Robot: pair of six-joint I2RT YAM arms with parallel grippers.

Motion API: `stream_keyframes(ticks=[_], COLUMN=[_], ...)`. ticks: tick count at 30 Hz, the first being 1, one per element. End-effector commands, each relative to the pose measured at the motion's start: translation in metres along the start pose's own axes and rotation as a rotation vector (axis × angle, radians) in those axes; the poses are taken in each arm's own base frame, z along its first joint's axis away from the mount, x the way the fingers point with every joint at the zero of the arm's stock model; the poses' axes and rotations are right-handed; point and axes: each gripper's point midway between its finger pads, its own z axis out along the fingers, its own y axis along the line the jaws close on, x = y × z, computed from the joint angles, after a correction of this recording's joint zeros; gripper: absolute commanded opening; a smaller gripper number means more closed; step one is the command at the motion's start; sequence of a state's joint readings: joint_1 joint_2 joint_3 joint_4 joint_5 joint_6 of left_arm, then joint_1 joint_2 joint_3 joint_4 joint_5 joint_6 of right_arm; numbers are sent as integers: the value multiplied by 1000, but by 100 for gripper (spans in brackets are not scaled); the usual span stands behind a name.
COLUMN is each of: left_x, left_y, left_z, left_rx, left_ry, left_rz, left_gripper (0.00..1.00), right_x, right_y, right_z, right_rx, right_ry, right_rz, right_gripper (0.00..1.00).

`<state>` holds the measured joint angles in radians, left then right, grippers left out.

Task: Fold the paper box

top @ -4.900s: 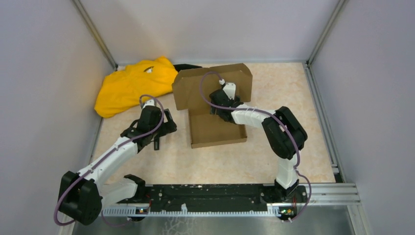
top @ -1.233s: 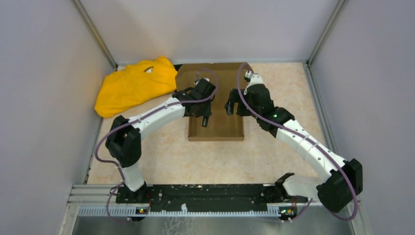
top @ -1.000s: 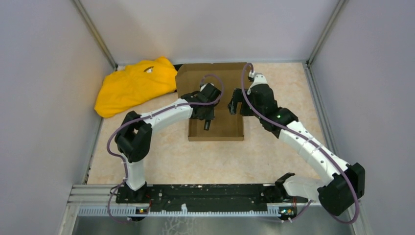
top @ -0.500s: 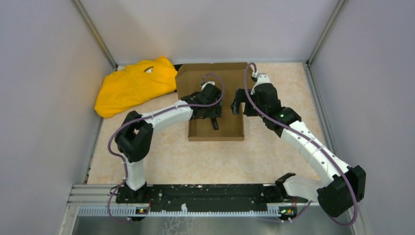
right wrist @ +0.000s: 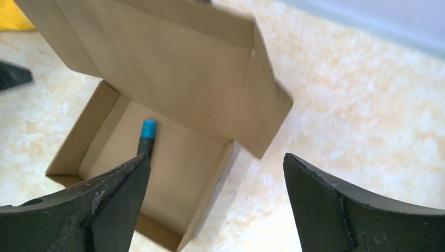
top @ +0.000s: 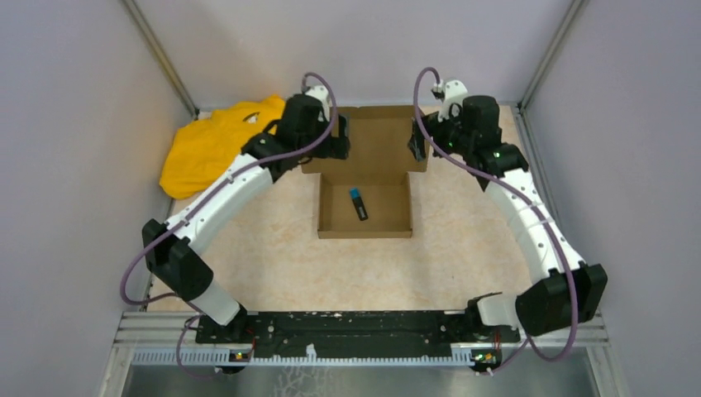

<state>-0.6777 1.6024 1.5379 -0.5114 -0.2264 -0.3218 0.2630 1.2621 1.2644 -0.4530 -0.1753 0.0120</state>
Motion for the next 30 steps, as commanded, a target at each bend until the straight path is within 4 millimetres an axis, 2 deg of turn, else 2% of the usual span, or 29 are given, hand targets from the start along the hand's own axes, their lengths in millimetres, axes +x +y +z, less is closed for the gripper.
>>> stream_keyframes(ticks=[1,4,6,10,18,21,24,30], left_x=[-23,-44,-51,-52,-43,-40,-41,-42], left_y=[43,73,85,103,103,109,111,108], left_z=[-5,-4,-4,2,11,13,14,25], left_rx=[15,-32,-61,-134,-94,-114,-106,-38], left_ry=[67,67,60,69,82,88,77,66], left_rz=[107,149,187,270,358,376,384,405], left_gripper=[99,99,98,97,95,94,92,82], right_x=[-34,-41,-41,-41,-44,-45,-45,-47], right_y=[-6,-17,-24,-35,-46,-47,-46,-47], right_z=[8,18,26,41,62,65,68,69], right_rx=[-121,-128,-126,-140,-178,-196,-209,-206], right_ry=[1,6,12,34,55,57,61,54], right_rz=[-222,-247,-271,-293,-276,-263,-256,-258], right_gripper=[95,93,92,90,81,71,64,58])
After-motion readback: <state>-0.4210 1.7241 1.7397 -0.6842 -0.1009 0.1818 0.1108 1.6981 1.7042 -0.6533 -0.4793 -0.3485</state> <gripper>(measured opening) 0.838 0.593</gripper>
